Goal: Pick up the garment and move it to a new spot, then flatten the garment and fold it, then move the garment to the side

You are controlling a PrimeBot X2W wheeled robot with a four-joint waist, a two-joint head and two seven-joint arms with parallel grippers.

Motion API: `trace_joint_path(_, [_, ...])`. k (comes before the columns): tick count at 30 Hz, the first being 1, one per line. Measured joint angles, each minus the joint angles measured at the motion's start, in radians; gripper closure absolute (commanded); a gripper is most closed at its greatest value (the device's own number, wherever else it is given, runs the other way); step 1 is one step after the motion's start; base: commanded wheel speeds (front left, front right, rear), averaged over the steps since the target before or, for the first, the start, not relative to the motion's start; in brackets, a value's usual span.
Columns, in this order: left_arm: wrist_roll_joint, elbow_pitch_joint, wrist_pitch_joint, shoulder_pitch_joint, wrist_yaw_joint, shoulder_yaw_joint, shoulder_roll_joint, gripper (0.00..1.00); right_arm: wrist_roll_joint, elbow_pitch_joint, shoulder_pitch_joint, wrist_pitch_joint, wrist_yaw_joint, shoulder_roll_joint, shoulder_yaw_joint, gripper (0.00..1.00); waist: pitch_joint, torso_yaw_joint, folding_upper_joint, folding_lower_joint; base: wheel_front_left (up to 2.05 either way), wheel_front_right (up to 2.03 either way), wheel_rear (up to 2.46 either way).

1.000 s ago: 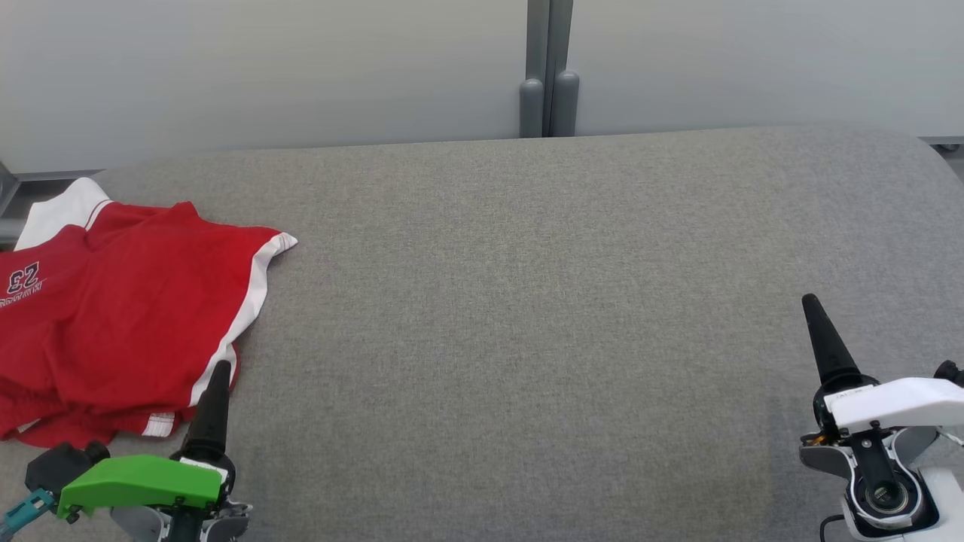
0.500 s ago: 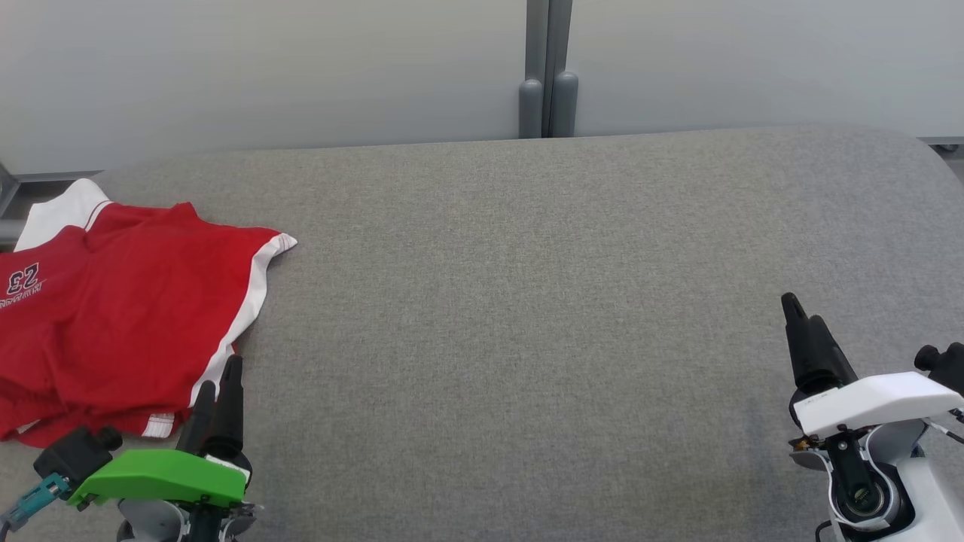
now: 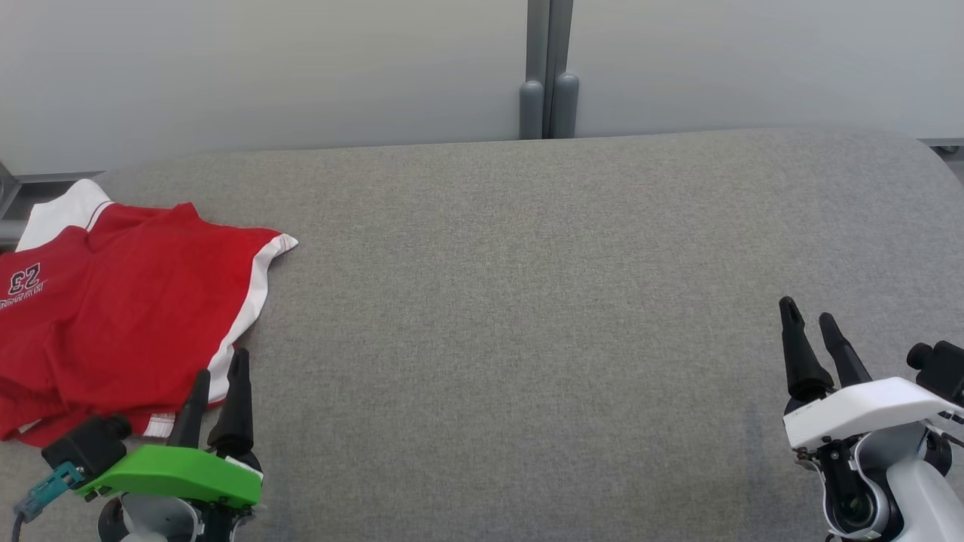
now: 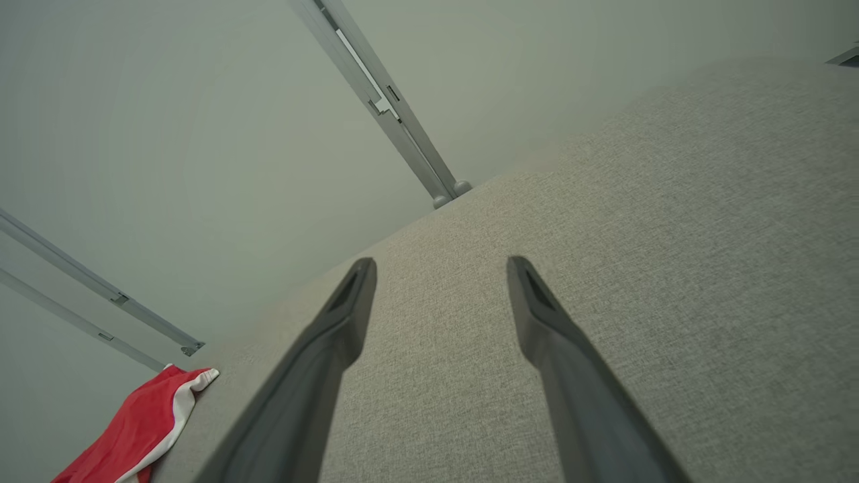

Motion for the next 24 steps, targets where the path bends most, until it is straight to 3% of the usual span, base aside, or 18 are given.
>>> trace_joint_path(24, [0.336,-0.008,-0.087,0.016,-0.002,-0.005,0.001,0.0,-0.321,-0.041,0.019,-0.083,-0.046,-0.031,0.041,0.0,0.002,-0.001,0.0,0.0,0.0,0.0,0.0])
